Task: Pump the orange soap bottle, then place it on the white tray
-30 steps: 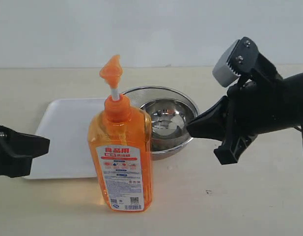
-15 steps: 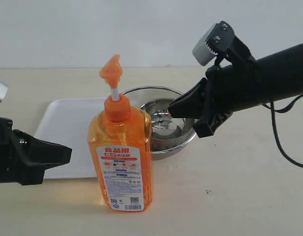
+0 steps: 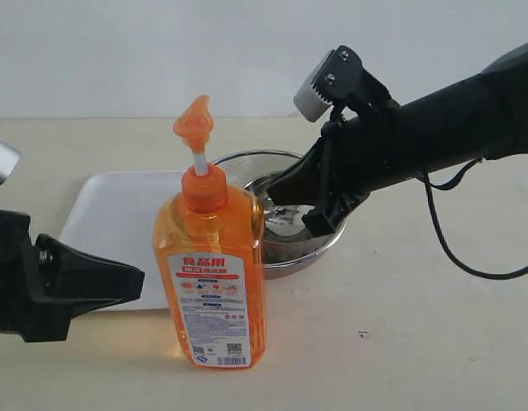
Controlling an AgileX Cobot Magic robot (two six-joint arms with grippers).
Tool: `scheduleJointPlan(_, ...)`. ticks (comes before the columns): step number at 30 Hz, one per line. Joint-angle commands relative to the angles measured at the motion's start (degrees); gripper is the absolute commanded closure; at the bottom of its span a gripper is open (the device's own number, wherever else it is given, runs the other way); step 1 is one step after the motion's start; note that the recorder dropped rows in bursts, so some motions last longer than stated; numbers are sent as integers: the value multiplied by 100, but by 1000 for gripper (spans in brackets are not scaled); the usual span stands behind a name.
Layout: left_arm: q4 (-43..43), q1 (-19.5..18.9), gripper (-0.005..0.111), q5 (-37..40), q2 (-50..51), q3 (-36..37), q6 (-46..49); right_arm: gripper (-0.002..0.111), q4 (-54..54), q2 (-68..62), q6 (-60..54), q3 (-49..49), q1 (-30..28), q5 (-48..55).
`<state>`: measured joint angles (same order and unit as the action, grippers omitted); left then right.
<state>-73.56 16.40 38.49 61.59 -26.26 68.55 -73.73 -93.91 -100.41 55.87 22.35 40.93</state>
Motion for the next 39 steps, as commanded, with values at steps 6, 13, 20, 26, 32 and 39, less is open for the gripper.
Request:
scheduleJointPlan(6,-180,25,102,228,19,-33,47,108,-86,-174,-143,218,93,280)
scheduleJointPlan(13,-196,25,102,317,119,-33,47,108,-86,-174,-126,354,232,316)
scheduleJointPlan(20,-446,25,102,197,624,-33,193,108,-11,-174,31,354,232,506)
scheduleJointPlan(26,-1105,25,102,499,963,-33,967,108,15,-174,144,354,232,559)
scheduleJointPlan(32,-1144,25,102,218,1068,-33,1077,108,262,-174,319,354,232,627)
scheduleJointPlan(39,-1153,25,102,-102,1068,-190,1077,108,304,-174,351,354,232,733)
